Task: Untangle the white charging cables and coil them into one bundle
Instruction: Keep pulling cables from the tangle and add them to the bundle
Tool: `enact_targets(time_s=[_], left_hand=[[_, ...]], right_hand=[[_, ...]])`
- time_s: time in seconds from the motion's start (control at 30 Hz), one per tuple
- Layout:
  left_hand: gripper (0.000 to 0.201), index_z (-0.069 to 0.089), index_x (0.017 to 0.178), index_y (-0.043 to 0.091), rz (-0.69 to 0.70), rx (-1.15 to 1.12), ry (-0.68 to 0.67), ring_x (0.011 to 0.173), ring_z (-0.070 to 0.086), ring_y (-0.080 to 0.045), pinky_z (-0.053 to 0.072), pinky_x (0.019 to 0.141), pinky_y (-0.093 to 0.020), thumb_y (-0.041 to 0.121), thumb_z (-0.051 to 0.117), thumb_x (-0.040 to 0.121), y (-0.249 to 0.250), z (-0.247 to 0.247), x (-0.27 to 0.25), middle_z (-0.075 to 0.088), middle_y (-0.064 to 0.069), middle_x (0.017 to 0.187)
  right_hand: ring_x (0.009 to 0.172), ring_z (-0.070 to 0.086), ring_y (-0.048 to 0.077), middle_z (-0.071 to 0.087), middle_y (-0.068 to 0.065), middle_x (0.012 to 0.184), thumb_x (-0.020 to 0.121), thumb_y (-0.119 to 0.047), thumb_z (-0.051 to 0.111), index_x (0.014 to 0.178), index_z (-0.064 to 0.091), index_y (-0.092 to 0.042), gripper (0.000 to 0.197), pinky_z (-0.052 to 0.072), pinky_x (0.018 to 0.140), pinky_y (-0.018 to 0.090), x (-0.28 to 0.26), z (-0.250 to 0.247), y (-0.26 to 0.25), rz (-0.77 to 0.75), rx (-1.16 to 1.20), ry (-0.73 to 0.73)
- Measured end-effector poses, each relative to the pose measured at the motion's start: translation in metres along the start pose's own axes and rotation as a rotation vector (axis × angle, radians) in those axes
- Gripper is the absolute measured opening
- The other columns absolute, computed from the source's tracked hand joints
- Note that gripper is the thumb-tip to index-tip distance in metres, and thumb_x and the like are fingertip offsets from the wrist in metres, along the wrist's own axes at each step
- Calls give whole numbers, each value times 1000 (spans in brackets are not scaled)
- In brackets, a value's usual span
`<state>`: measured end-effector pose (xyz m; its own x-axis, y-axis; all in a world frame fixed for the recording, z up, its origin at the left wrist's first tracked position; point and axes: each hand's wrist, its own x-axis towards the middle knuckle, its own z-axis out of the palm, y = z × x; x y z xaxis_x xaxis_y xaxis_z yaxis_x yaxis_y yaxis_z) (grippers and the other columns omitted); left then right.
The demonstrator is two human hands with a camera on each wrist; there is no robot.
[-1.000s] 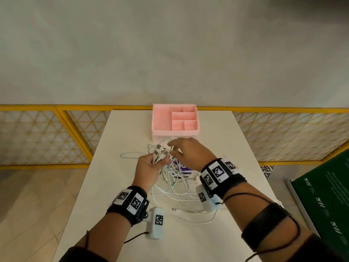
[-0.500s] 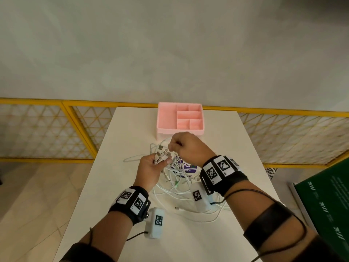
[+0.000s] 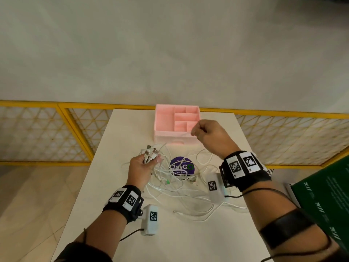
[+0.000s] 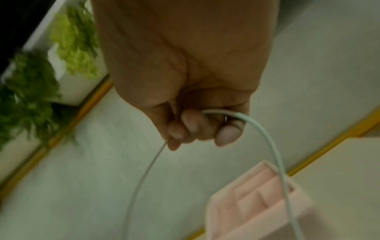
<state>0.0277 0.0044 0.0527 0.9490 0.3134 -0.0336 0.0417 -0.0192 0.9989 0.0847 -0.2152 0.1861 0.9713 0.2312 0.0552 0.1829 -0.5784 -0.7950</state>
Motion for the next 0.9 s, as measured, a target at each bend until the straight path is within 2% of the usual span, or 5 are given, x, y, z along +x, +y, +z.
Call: enact_targets(time_s=[0.1, 0.23, 0.4, 0.67, 0.9], left_hand=[[5, 76, 81, 11, -27, 31, -37, 42, 46, 2, 35, 46, -14, 13, 80, 83, -6, -2, -2, 61, 15, 51], [5, 78, 81, 17, -20, 119, -136, 62, 63, -1, 43, 59, -13, 13, 81, 81, -10, 4, -5, 73, 13, 67], [18, 70, 73, 20, -18, 158, -192, 47, 55, 6, 39, 50, -11, 7, 77, 85, -7, 13, -8, 61, 19, 49], [9, 78, 85, 12, -45, 115, -143, 71, 70, -9, 52, 69, -21, 14, 84, 79, -10, 1, -8, 77, 1, 78], [14, 77, 81, 24, -7, 205, -169, 72, 71, -12, 55, 72, -27, 12, 83, 79, -7, 9, -9, 77, 3, 76]], right_hand=[[80, 65, 14, 69, -1, 87, 91, -3, 48, 88, 68, -16, 25, 51, 75, 27, -4, 5, 35, 137, -219, -148], [109, 64, 21, 69, 4, 117, 95, -7, 43, 111, 70, -14, 33, 48, 100, 34, -12, 33, 44, 73, -273, -251], [70, 61, 17, 68, 2, 78, 100, -29, 50, 85, 68, -13, 28, 53, 75, 38, -21, 83, 42, -30, -264, -417], [46, 42, 10, 52, 2, 55, 91, -19, 57, 65, 67, -10, 29, 36, 52, 24, -20, 86, 35, 69, 42, -285], [73, 64, 18, 72, 1, 77, 89, -23, 51, 79, 73, -12, 26, 52, 70, 32, -11, 90, 49, 92, -153, -189]])
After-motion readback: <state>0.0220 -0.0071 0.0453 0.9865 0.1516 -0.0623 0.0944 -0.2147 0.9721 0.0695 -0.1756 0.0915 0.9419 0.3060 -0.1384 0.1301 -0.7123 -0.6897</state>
